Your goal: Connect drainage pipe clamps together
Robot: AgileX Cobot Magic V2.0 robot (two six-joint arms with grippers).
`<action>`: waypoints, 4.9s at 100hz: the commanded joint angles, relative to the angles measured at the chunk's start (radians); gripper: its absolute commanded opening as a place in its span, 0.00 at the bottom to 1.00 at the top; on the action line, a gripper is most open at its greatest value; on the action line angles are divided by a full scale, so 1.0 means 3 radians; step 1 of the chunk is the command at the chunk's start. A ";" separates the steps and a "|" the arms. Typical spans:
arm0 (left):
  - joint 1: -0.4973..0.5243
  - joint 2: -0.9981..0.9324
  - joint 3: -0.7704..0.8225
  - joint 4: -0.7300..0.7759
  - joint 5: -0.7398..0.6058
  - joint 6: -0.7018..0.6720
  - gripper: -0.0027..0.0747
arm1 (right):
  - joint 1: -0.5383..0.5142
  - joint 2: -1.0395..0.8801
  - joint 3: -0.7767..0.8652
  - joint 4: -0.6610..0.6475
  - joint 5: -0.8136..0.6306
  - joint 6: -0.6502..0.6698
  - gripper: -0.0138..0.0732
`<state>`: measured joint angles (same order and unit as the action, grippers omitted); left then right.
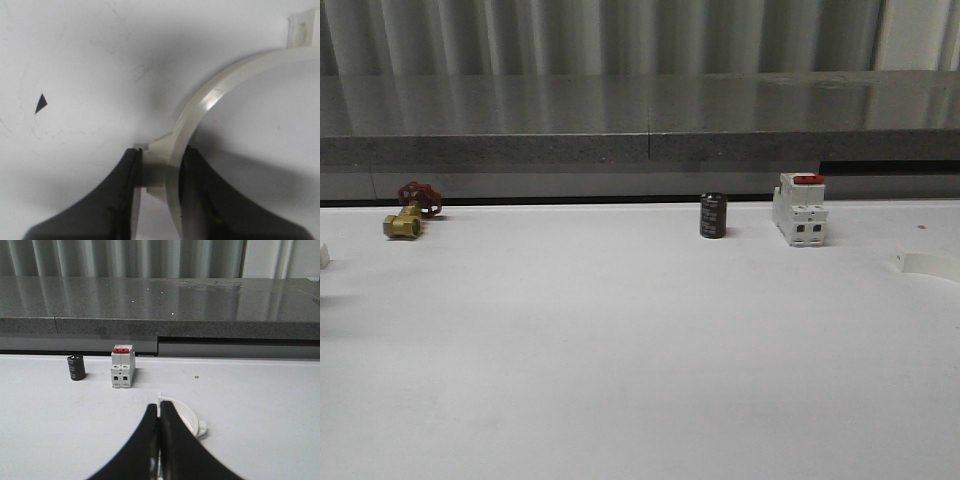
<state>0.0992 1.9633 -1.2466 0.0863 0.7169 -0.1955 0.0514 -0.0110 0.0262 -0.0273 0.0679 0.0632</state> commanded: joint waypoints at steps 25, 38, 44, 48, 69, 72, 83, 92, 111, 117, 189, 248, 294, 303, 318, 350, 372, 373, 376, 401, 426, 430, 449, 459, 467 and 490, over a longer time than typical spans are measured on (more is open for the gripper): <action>-0.0326 -0.0531 -0.0085 0.0004 -0.0087 -0.0057 0.01 | -0.0012 -0.0064 -0.0051 -0.0009 -0.0263 -0.0027 0.08; -0.0599 -0.0599 -0.0085 -0.0158 -0.0075 -0.0064 0.01 | -0.0012 -0.0064 -0.0051 -0.0009 -0.0263 -0.0027 0.08; -0.0741 -0.0599 -0.0085 -0.0200 -0.0075 -0.0164 0.01 | -0.0012 -0.0064 -0.0051 -0.0009 -0.0263 -0.0027 0.08; -0.0840 -0.0599 -0.0085 -0.0200 -0.0075 -0.0279 0.01 | -0.0012 -0.0064 -0.0051 -0.0009 -0.0263 -0.0027 0.08; -0.1318 -0.0534 -0.0085 -0.0205 -0.0173 -0.0543 0.01 | -0.0012 -0.0064 -0.0051 -0.0009 -0.0263 -0.0027 0.08; -0.1369 -0.0508 -0.0085 -0.0205 -0.0208 -0.0626 0.01 | -0.0012 -0.0064 -0.0051 -0.0009 -0.0263 -0.0027 0.08; -0.1538 -0.0397 -0.0092 -0.0205 -0.0269 -0.0762 0.01 | -0.0012 -0.0064 -0.0051 -0.0009 -0.0263 -0.0027 0.08; -0.1650 -0.0288 -0.0092 -0.0199 -0.0261 -0.0762 0.01 | -0.0012 -0.0064 -0.0051 -0.0009 -0.0263 -0.0027 0.08; -0.1708 -0.0206 -0.0092 -0.0206 -0.0276 -0.0841 0.01 | -0.0012 -0.0064 -0.0051 -0.0009 -0.0263 -0.0027 0.08; -0.1708 -0.0206 -0.0092 -0.0206 -0.0270 -0.0841 0.01 | -0.0012 -0.0064 -0.0051 -0.0009 -0.0263 -0.0027 0.08; -0.1708 -0.0761 -0.0092 -0.0101 -0.0268 -0.0697 0.43 | -0.0012 -0.0064 -0.0051 -0.0009 -0.0263 -0.0027 0.08; -0.1146 -0.2291 0.0675 -0.0049 -0.0343 -0.0010 0.01 | -0.0012 -0.0064 -0.0051 -0.0009 -0.0263 -0.0027 0.08; -0.0722 -0.3708 0.1682 -0.0135 -0.0423 0.0086 0.01 | -0.0012 -0.0064 -0.0051 -0.0009 -0.0285 -0.0027 0.08; -0.0675 -0.3952 0.1842 -0.0135 -0.0452 0.0086 0.01 | -0.0012 -0.0064 -0.0051 -0.0009 -0.0285 -0.0027 0.08; -0.0675 -0.4290 0.2056 -0.0144 -0.0481 0.0094 0.01 | -0.0012 -0.0064 -0.0051 -0.0009 -0.0256 -0.0027 0.08; -0.0675 -0.5102 0.2483 -0.0288 -0.0612 0.0094 0.01 | -0.0012 -0.0062 -0.0136 -0.0009 -0.0206 -0.0019 0.08; -0.0675 -0.5606 0.2653 -0.0288 -0.0449 0.0094 0.01 | -0.0012 0.0061 -0.0663 -0.0009 0.0517 -0.0019 0.08; -0.0675 -0.5635 0.2664 -0.0288 -0.0440 0.0094 0.01 | -0.0012 0.0072 -0.0684 -0.0009 0.0580 -0.0019 0.08; -0.0675 -0.5690 0.2683 -0.0288 -0.0437 0.0094 0.01 | -0.0012 0.0132 -0.0770 -0.0009 0.0713 -0.0019 0.08; -0.0675 -0.6052 0.2735 -0.0210 -0.0447 0.0094 0.01 | -0.0012 0.0779 -0.1537 -0.0067 0.1748 -0.0043 0.08; -0.0675 -0.6068 0.2735 -0.0164 -0.0441 0.0094 0.01 | -0.0012 0.1746 -0.2160 -0.0067 0.2258 -0.0043 0.16; -0.0675 -0.6068 0.2735 -0.0164 -0.0441 0.0094 0.01 | -0.0012 0.1909 -0.2243 -0.0067 0.2286 -0.0043 0.21; -0.0675 -0.6068 0.2735 -0.0164 -0.0441 0.0094 0.01 | -0.0012 0.2537 -0.2488 -0.0107 0.2223 -0.0043 0.64; -0.0675 -0.6068 0.2735 -0.0164 -0.0441 0.0094 0.01 | -0.0012 0.2784 -0.2523 -0.0174 0.2068 -0.0043 0.71; -0.0675 -0.6068 0.2735 -0.0164 -0.0441 0.0094 0.01 | -0.0012 0.3000 -0.2523 -0.0174 0.1984 -0.0043 0.70; -0.0675 -0.6068 0.2735 -0.0164 -0.0441 0.0094 0.01 | -0.0022 0.3696 -0.2769 -0.0174 0.2163 0.0087 0.58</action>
<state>-0.1073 0.1329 -0.4026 0.0352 0.6533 -0.1682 0.0514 1.0474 -0.7421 -0.0642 0.7402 0.0734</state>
